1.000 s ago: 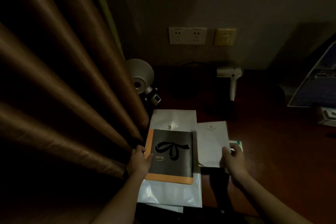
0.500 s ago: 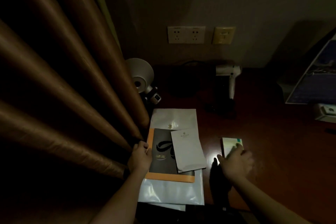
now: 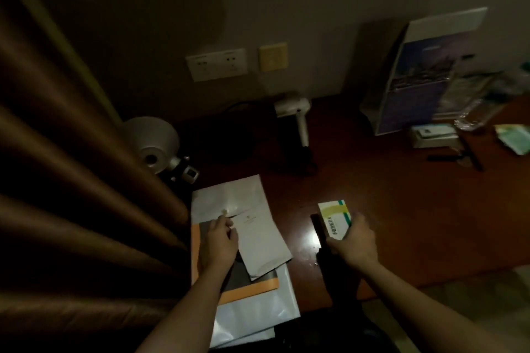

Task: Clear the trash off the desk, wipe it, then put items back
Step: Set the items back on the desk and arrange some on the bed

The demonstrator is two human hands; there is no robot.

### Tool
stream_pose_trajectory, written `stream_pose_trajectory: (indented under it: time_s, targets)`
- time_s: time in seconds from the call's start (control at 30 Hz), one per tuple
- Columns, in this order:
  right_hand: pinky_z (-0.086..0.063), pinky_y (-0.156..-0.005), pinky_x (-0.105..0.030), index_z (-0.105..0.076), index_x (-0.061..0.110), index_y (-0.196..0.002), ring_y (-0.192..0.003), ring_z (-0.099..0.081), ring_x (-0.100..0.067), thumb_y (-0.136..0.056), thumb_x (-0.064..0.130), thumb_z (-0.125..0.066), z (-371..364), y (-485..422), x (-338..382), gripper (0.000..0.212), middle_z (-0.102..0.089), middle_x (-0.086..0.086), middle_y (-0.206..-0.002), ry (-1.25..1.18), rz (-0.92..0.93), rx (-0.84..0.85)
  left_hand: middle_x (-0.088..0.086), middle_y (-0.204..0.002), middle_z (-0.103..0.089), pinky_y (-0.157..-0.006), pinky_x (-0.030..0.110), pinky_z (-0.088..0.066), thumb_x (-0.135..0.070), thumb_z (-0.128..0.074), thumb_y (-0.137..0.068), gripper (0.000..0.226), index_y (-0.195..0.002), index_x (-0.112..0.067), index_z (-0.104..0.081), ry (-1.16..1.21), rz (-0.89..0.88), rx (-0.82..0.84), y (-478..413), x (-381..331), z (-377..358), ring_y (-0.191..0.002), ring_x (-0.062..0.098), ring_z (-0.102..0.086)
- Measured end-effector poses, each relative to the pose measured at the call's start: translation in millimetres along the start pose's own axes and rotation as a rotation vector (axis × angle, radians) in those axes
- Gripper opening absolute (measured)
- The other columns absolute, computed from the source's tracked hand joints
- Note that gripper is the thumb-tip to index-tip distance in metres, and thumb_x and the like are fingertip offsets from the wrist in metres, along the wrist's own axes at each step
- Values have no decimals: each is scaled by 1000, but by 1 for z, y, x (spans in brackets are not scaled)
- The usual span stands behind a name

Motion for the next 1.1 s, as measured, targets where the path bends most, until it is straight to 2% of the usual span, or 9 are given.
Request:
stream_pose_trajectory:
  time_s: [0.1,0.17,0.23,0.37,0.53,0.7,0.8,0.97,1.1]
  targets:
    - [-54,-63,-27,-31,18,-134,-89,-54,-16,-66,20,-81,22,0,-26,84,-48,2,-102,34,2,-30,7,-108,-54,-72,36,-50,-13,-55,-91,8,-98,-16,-57,47,-67,42,-3,-34,-16,-86,27,-57]
    - [-57,-73,-36,-32,22,-132,-93,-56,-19,-63,23,-82,38,-4,-48,85,-50,2,-106,40,-6,-37,3,-106,-54,-69,33,-48,-16,-54,-93,8,-100,-18,-56,19,-108,52,1,-59,-26,-87,24,-57]
    - [-57,-78,-39,-33,22,-132,-99,-56,-20,-63,23,-83,52,-7,-73,85,-50,2,-111,51,-18,-17,-2,-105,-52,-64,28,-43,-19,-52,-95,7,-101,-21,-54,-3,-127,47,9,-78,-36,-84,19,-56]
    - [-55,-83,-37,-31,19,-138,-105,-54,-18,-66,24,-81,95,-18,-117,88,-51,1,-119,88,13,-29,-5,-108,-51,-63,22,-38,-23,-52,-95,11,-106,-23,-54,-21,-189,74,22,-129,-68,-85,9,-52]
    - [-50,-92,-30,-32,19,-139,-112,-49,-12,-72,30,-77,158,-52,-159,82,-50,3,-126,199,147,-1,-9,-105,-51,-71,29,-49,-26,-54,-94,12,-106,-25,-55,-54,-191,135,49,-197,-120,-86,10,-55]
    - [-43,-98,-29,-30,22,-140,-116,-44,-11,-76,32,-74,193,-91,-177,78,-48,4,-130,309,276,67,-10,-105,-51,-73,30,-51,-26,-54,-94,12,-106,-26,-55,-26,-129,89,68,-240,-151,-87,8,-55]
    - [-44,-95,-28,-31,22,-140,-116,-46,-14,-79,29,-72,204,-113,-178,74,-49,2,-129,377,362,146,-9,-104,-50,-67,26,-48,-24,-54,-94,13,-106,-25,-55,-29,-82,65,83,-253,-161,-85,8,-55]
    - [-40,-78,-18,-36,21,-133,-102,-46,-12,-86,27,-63,200,-144,-149,55,-50,0,-121,465,541,186,-10,-101,-48,-63,22,-41,-24,-54,-94,13,-107,-24,-55,-30,1,30,88,-256,-157,-84,7,-53]
    - [-38,-75,-20,-38,23,-126,-95,-40,-11,-90,28,-54,188,-167,-124,40,-47,-2,-121,494,634,199,-11,-102,-48,-60,19,-37,-25,-53,-95,13,-108,-26,-54,-66,36,40,73,-254,-154,-84,5,-52]
Point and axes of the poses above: each hand's wrist, its own y-axis away from the middle knuckle, its own z-axis out of the back of the hand, x = y × z, the point moved 5 cm from there along -y, towards the middle knuckle
